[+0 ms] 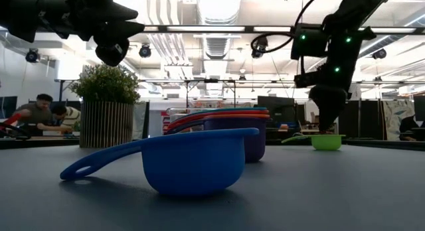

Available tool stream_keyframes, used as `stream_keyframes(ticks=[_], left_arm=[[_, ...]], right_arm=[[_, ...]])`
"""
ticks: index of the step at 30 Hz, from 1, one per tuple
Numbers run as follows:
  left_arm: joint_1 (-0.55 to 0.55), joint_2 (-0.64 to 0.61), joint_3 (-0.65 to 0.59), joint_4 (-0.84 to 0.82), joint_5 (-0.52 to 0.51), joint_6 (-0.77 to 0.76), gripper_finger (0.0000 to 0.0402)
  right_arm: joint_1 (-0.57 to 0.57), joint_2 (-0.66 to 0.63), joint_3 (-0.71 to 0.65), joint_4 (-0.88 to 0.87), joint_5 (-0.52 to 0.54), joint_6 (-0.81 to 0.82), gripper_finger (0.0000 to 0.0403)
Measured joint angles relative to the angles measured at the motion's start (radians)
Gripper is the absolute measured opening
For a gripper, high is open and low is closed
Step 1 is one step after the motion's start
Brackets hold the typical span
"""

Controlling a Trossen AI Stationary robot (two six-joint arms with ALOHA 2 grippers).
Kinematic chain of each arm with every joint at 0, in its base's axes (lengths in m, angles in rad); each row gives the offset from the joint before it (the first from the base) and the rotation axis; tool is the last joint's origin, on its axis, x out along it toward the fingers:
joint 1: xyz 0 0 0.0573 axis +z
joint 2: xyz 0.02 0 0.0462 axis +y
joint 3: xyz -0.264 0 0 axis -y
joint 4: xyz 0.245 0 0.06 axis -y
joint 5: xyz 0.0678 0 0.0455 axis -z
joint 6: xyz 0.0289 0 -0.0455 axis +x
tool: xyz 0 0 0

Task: Nest measuring cups in basket
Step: Stack the green measuring cup on top of the light blue measuring cup

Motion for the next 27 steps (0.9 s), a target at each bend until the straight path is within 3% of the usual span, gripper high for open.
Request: stream_keyframes(ticks=[9, 15, 19, 23, 27], left_arm=[[0.000, 0.000, 0.000, -0.001, 0.000, 0.000, 0.0100], [0.000, 0.000, 0.000, -0.001, 0.000, 0.000, 0.0100], [0.000, 0.000, 0.000, -0.001, 0.000, 0.000, 0.0100], [0.000, 0.000, 0.000, -0.001, 0.000, 0.000, 0.0100], [0.000, 0.000, 0.000, -0.001, 0.000, 0.000, 0.0100]], right_arm=[[-0.062, 0.103, -0.009, 0.059, -0.005, -0.034, 0.0129], [-0.081, 0.138, -0.003, 0.069, -0.003, -0.046, 0.0072], [-0.077, 0.112, 0.001, 0.068, -0.004, -0.044, 0.0019], [-0.063, 0.047, 0.008, 0.060, -0.010, -0.014, 0.0011], [-0.029, -0.043, 0.038, 0.064, -0.098, 0.077, 0.0010]])
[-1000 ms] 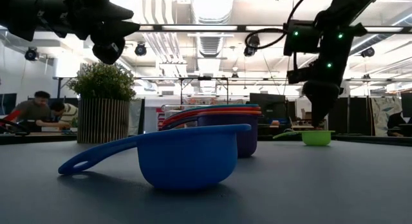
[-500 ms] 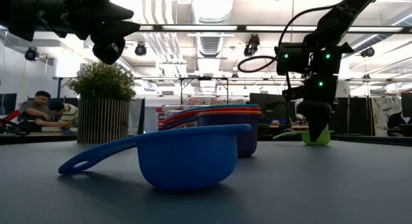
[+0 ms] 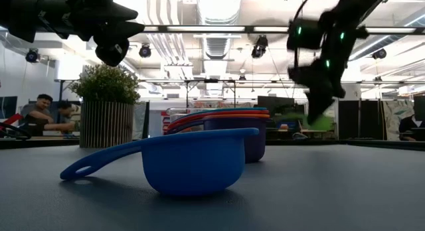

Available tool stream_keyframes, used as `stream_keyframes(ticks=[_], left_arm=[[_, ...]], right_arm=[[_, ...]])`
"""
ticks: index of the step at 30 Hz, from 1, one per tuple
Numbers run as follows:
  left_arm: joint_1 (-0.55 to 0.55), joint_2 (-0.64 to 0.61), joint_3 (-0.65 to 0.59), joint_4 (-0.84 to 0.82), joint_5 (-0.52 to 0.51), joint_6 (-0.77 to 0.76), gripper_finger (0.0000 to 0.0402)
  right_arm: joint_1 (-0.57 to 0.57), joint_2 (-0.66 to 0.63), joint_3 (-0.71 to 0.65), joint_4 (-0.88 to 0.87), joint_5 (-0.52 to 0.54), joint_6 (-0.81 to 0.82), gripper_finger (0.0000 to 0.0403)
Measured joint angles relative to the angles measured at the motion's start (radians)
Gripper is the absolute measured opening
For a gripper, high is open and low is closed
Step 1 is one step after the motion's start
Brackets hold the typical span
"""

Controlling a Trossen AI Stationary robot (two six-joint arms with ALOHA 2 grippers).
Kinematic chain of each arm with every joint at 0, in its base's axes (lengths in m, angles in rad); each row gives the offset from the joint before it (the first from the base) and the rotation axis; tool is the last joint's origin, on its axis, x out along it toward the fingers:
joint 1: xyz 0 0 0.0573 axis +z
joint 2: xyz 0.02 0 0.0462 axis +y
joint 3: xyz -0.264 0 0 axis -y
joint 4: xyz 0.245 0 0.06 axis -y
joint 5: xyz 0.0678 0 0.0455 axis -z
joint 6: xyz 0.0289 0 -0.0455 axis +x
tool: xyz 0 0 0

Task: Nest measuring cups in basket
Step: Stack the green measuring cup on top of the light blue measuring cup

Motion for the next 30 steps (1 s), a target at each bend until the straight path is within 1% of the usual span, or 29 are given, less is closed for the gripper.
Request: stream_keyframes(ticks=[3, 7, 9, 12, 15, 19, 26, 30], left_arm=[[0.000, 0.000, 0.000, 0.000, -0.002, 0.000, 0.0100], [0.000, 0.000, 0.000, 0.000, -0.035, 0.000, 0.0100], [0.000, 0.000, 0.000, -0.005, -0.047, 0.000, 0.0100], [0.000, -0.002, 0.000, -0.014, -0.047, 0.000, 0.0100], [0.000, -0.004, 0.000, -0.015, -0.051, 0.000, 0.0100], [0.000, -0.019, 0.000, -0.028, -0.053, 0.000, 0.0100], [0.000, -0.104, 0.000, -0.197, -0.053, -0.024, 0.0100], [0.000, -0.161, 0.000, -0.236, -0.053, -0.030, 0.0100]], right_arm=[[0.056, -0.065, 0.023, 0.053, -0.079, 0.114, 0.0009], [0.183, -0.114, 0.051, 0.170, -0.100, 0.250, 0.0009], [0.251, -0.116, 0.075, 0.197, -0.090, 0.291, 0.0009], [0.364, -0.087, 0.128, 0.201, -0.002, 0.322, 0.0009], [0.461, -0.029, 0.192, 0.197, 0.089, 0.333, 0.0009], [0.547, 0.078, 0.295, 0.195, 0.151, 0.333, 0.0009], [0.620, 0.302, 0.489, 0.165, 0.164, 0.342, 0.0009], [0.627, 0.406, 0.561, 0.101, 0.165, 0.388, 0.0009]])
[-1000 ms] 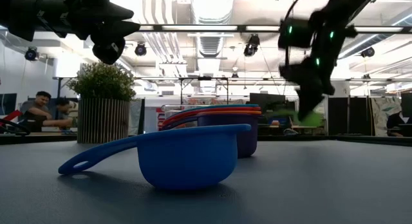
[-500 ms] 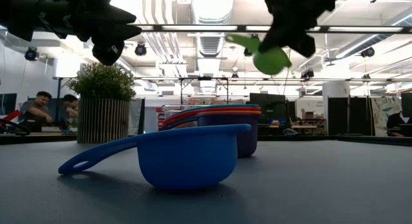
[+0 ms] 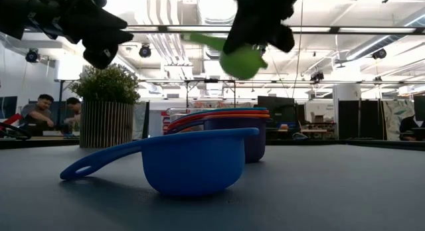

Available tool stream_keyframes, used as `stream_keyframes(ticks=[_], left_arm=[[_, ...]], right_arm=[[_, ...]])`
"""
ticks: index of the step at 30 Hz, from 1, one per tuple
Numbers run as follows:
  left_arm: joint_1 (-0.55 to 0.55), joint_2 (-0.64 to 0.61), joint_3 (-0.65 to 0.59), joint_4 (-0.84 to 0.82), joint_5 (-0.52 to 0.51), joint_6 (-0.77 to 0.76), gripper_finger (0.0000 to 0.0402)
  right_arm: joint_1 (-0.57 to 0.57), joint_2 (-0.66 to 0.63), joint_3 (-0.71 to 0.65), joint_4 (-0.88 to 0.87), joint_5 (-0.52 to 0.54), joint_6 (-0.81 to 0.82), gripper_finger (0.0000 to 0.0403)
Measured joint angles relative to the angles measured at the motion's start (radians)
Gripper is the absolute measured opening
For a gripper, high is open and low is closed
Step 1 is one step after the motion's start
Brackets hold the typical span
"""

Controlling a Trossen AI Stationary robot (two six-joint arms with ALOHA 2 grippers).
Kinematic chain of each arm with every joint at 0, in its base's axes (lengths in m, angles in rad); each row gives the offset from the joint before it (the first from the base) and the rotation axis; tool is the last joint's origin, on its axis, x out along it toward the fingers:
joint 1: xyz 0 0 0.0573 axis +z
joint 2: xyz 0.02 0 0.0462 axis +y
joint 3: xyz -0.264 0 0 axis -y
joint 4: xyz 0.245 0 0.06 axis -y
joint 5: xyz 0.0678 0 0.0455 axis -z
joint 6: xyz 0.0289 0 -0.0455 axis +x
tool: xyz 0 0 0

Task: Nest measuring cups in basket
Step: Stack the green measuring cup on top of the light blue measuring cup

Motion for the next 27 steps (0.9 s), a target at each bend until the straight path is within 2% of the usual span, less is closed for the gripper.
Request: stream_keyframes(ticks=[9, 16, 27], left_arm=[[0.000, -0.039, 0.000, -0.033, 0.000, 0.000, 0.0100], [0.000, -0.034, 0.000, -0.044, 0.000, 0.000, 0.0100], [0.000, -0.032, 0.000, -0.043, 0.000, 0.000, 0.0100]], right_arm=[[0.000, 0.140, 0.056, 0.002, -0.066, 0.072, 0.0009], [-0.001, 0.140, 0.058, -0.001, -0.111, 0.064, 0.0015], [0.000, 0.137, 0.055, -0.022, -0.118, 0.052, 0.0055]])
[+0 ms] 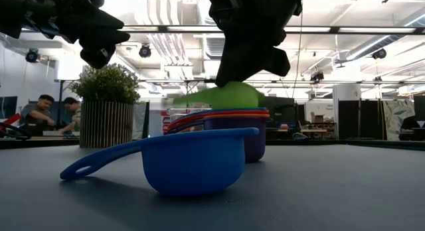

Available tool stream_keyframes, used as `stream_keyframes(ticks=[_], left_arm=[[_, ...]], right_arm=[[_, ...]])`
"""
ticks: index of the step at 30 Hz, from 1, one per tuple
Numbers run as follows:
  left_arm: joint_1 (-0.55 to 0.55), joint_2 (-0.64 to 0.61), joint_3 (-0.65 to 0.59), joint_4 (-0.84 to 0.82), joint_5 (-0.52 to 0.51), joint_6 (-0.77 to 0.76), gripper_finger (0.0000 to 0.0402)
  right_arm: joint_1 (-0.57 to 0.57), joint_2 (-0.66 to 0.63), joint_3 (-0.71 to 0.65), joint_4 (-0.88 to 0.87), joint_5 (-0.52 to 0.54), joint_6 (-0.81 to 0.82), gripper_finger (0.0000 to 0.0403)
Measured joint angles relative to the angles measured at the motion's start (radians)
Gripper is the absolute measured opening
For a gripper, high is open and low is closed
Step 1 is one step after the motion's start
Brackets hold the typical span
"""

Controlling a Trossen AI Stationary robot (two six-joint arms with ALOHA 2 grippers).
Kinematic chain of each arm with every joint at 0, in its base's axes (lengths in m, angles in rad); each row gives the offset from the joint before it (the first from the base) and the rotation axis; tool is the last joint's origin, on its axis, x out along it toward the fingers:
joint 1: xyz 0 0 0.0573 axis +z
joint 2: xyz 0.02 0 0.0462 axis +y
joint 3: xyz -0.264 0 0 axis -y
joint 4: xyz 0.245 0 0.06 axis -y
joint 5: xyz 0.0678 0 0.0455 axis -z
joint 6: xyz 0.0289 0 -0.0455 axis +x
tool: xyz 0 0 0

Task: Nest measuring cups in basket
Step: Stack the green measuring cup on top of the light blue measuring cup

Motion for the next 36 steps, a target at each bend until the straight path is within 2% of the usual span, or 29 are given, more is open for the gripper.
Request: stream_keyframes(ticks=[9, 14, 18, 21, 25, 28, 33, 36], left_arm=[[0.000, 0.019, 0.000, 0.002, 0.000, 0.000, 0.0100], [0.000, 0.025, 0.000, 0.002, 0.000, 0.000, 0.0100], [0.000, 0.025, 0.000, 0.005, 0.000, 0.000, 0.0100], [0.000, 0.027, 0.000, 0.010, 0.000, 0.000, 0.0100], [0.000, 0.032, 0.000, 0.025, -0.003, 0.000, 0.0100], [0.000, 0.039, 0.000, 0.037, -0.035, 0.000, 0.0100], [0.000, 0.077, 0.000, 0.079, -0.163, -0.007, 0.0100], [0.000, 0.145, 0.000, 0.121, -0.175, -0.003, 0.0100]], right_arm=[[0.000, 0.000, -0.001, 0.014, -0.004, -0.066, 0.0123], [0.016, 0.000, -0.008, 0.099, -0.002, -0.211, 0.0137], [0.037, 0.023, -0.016, 0.189, -0.054, -0.353, 0.0113], [0.046, 0.052, -0.017, 0.195, -0.084, -0.416, 0.0074], [0.046, 0.067, -0.002, 0.170, -0.085, -0.425, 0.0018], [0.045, 0.067, 0.020, 0.148, -0.083, -0.430, 0.0010], [0.046, 0.069, 0.065, 0.091, -0.070, -0.432, 0.0008], [0.046, 0.070, 0.080, 0.084, -0.066, -0.419, 0.0008]])
